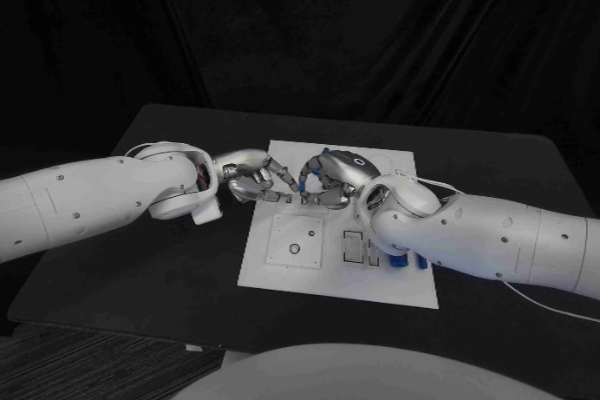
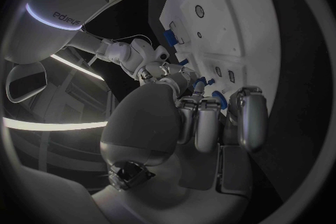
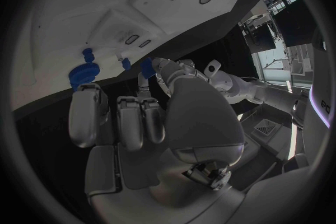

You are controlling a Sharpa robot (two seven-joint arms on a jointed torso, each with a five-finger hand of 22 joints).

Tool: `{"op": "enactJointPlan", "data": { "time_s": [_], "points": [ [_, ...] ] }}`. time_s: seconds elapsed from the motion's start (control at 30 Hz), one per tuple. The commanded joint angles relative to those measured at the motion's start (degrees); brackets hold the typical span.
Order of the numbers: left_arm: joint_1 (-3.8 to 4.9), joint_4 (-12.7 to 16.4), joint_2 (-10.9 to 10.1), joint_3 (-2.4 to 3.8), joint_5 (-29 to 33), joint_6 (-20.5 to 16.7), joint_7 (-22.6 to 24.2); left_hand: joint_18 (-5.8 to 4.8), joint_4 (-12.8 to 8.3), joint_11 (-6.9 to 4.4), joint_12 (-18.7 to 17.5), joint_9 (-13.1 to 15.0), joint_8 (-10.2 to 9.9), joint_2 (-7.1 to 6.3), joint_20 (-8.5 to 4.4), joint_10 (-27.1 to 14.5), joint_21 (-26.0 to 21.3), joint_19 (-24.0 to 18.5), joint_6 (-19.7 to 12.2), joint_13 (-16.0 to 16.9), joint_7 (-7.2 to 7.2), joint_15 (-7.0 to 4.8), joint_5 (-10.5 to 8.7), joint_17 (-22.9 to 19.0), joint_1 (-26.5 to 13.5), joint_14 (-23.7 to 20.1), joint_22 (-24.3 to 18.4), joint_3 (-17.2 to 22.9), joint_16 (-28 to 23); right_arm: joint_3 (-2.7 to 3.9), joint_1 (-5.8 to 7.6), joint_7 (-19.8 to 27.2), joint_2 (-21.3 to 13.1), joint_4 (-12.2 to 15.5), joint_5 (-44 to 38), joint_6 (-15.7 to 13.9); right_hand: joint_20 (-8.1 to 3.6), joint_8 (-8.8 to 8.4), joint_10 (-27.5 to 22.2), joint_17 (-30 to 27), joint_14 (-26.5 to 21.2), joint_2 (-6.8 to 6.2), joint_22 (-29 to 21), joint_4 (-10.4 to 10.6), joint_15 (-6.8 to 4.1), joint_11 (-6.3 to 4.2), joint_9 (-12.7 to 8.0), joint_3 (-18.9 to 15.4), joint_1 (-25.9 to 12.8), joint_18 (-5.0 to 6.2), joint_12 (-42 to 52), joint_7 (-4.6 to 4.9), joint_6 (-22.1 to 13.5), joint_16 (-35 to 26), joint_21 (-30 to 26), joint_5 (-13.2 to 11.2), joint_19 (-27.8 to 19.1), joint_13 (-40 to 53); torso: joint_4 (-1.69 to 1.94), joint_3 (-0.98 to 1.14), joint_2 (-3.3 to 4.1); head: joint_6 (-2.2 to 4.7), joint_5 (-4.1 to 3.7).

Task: Assemble the parts on the task board

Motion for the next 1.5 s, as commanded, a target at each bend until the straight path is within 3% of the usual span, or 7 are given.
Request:
{"op": "enactJointPlan", "data": {
  "time_s": [0.03, 0.67, 1.1, 1.3, 1.5],
  "points": [
    [-0.09, 0.14, 0.2, 0.06, 0.21, 0.59, 0.63, -0.76, -0.2, -0.21, 0.14, -1.02, -0.22, -0.58, -0.22, 6.43, 0.14, 0.49, 0.15, 15.13, -0.14, -0.02, 0.02, 15.23, -1.54, 6.05, 11.58, 2.1, 0.76, 0.03, -0.17, -1.35, 0.17, -0.02, -0.14, 1.23, 0.01, 3.08, 6.26, 15.92, 6.4, 0.25, 11.06, -0.34, 0.11, 0.33, 3.98, 2.43, -0.04, 1.82, 0.95, -0.52, 1.99, 1.41, -1.08, 1.67, -0.55, 15.46, 0.03, -0.01, 0.0, -0.01, 0.01],
    [-0.09, 0.06, 0.64, 0.06, 0.21, 0.77, 0.67, -0.76, -0.2, -0.21, 0.14, -1.02, -0.22, -0.58, -0.22, 6.43, 0.14, 0.49, 0.15, 15.13, -0.14, -0.02, 0.02, 15.23, -1.54, 6.05, 11.58, 2.1, 0.76, 0.03, -0.17, -2.04, 0.57, -0.27, -0.15, 2.83, 0.05, 2.93, 6.26, 15.92, 6.4, 0.23, 10.99, -0.55, 0.14, 0.37, 3.92, 2.62, 0.13, 1.88, 0.95, -0.47, 2.01, 1.41, -1.33, 2.13, -0.65, 15.46, 0.07, -0.03, -0.02, -0.01, -0.06],
    [-0.1, -0.19, -0.04, 0.06, 0.21, 1.03, 0.11, -0.76, -0.1, -0.15, 0.14, -1.2, 0.01, -0.6, -0.31, 6.43, 0.09, 0.45, 0.69, 15.13, 0.1, -0.07, -0.09, 15.23, -1.8, 6.05, 11.56, 2.05, 0.76, 0.03, 0.15, -2.7, -0.66, 0.1, -1.76, 2.72, 0.07, 2.95, 6.26, 15.92, 6.4, 0.27, 11.01, -0.68, 0.16, 0.37, 3.94, 2.75, 0.24, 1.87, 0.95, -0.48, 2.22, 1.41, -1.32, 2.3, -0.63, 15.46, 0.05, -0.02, -0.02, -0.01, 0.42],
    [-0.1, -0.14, -0.58, 0.06, 0.21, 0.95, -0.17, -0.76, -0.08, -0.01, 0.14, -1.32, 0.24, -0.58, -0.31, 6.43, 0.04, 0.42, 1.08, 15.13, 0.3, 0.01, -0.1, 15.23, -1.9, 6.05, 11.54, 2.06, 0.76, 0.03, 2.11, -5.25, -1.7, 1.25, -6.17, 6.37, 0.07, 3.0, 6.26, 15.92, 6.4, 0.22, 11.14, -0.75, 0.15, 0.36, 3.96, 2.77, 0.27, 1.77, 0.95, -0.51, 2.4, 1.41, -0.91, 2.34, -0.44, 15.46, 0.0, 0.01, -0.02, -0.01, 0.91],
    [-0.1, -0.15, -0.81, 0.06, 0.21, 0.91, -0.4, -0.75, -0.07, 0.08, 0.14, -1.41, 0.39, -0.53, -0.29, 6.43, -0.03, 0.38, 1.33, 15.13, 0.41, 0.07, -0.09, 15.23, -1.94, 6.05, 11.52, 2.1, 0.76, 0.03, 5.67, -8.6, -2.25, 2.4, -11.22, 14.96, 0.08, 2.86, 6.26, 15.92, 6.4, -0.06, 11.25, -0.91, 0.15, 0.36, 3.87, 2.75, 0.25, 1.7, 0.95, -0.5, 2.47, 1.41, -0.61, 2.25, -0.28, 15.46, -0.03, -0.06, -0.08, -0.01, 1.16]
  ]
}}
